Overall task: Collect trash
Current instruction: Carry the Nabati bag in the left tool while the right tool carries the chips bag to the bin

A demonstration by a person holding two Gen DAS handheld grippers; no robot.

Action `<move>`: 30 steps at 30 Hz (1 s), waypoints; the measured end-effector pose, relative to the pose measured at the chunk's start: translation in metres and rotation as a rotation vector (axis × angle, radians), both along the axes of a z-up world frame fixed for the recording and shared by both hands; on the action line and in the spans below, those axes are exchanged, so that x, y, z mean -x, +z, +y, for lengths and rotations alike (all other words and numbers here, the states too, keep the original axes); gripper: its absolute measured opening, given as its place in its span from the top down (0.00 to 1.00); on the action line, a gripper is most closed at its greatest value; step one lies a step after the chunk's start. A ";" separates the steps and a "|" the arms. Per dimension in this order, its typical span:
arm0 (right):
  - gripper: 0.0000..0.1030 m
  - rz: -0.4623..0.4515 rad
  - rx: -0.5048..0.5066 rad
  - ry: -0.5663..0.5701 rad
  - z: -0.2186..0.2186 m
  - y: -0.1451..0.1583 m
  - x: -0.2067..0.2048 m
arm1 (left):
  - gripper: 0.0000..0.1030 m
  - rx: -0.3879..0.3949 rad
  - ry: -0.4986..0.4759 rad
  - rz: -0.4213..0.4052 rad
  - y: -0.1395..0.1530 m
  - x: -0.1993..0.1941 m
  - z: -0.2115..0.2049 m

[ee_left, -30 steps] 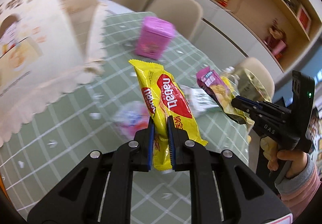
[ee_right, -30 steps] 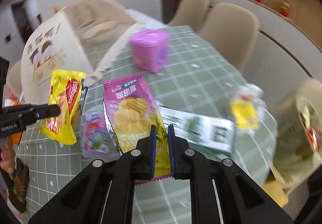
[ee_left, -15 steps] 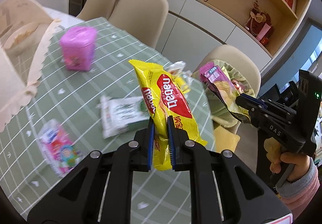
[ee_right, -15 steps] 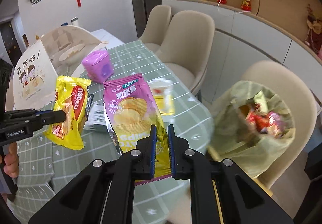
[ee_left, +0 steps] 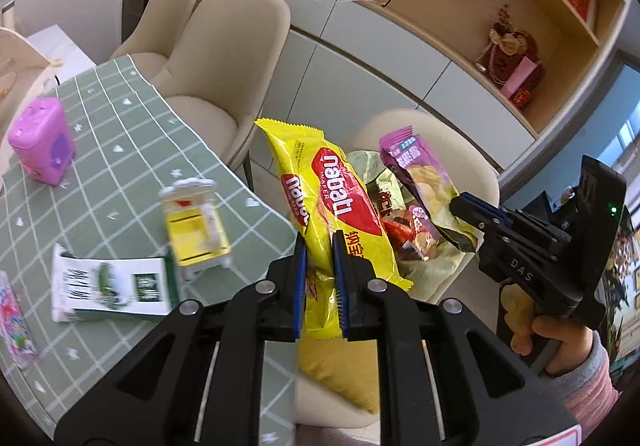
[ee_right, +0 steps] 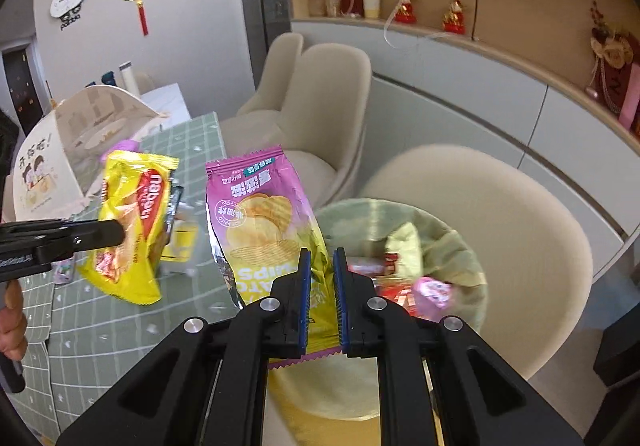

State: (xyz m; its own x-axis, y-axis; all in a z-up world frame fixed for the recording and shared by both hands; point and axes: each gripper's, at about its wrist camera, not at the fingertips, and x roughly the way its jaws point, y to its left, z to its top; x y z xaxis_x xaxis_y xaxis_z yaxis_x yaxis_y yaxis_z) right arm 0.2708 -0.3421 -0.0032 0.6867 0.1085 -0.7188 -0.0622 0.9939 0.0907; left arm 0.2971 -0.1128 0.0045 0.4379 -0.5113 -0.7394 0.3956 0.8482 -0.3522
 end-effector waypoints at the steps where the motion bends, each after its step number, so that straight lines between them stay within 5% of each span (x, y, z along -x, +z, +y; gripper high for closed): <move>1: 0.88 0.012 -0.005 0.012 -0.007 -0.006 -0.007 | 0.88 -0.007 0.011 0.007 -0.003 -0.004 -0.008; 12: 0.88 0.160 -0.028 -0.009 -0.028 -0.036 -0.042 | 0.88 0.025 0.018 0.140 -0.037 -0.038 -0.044; 21: 0.88 0.182 0.009 0.120 -0.060 -0.051 -0.068 | 0.88 0.015 0.079 0.132 -0.040 -0.037 -0.085; 30: 0.88 0.211 -0.039 0.391 -0.096 -0.082 -0.084 | 0.88 -0.080 0.342 0.101 -0.038 -0.009 -0.130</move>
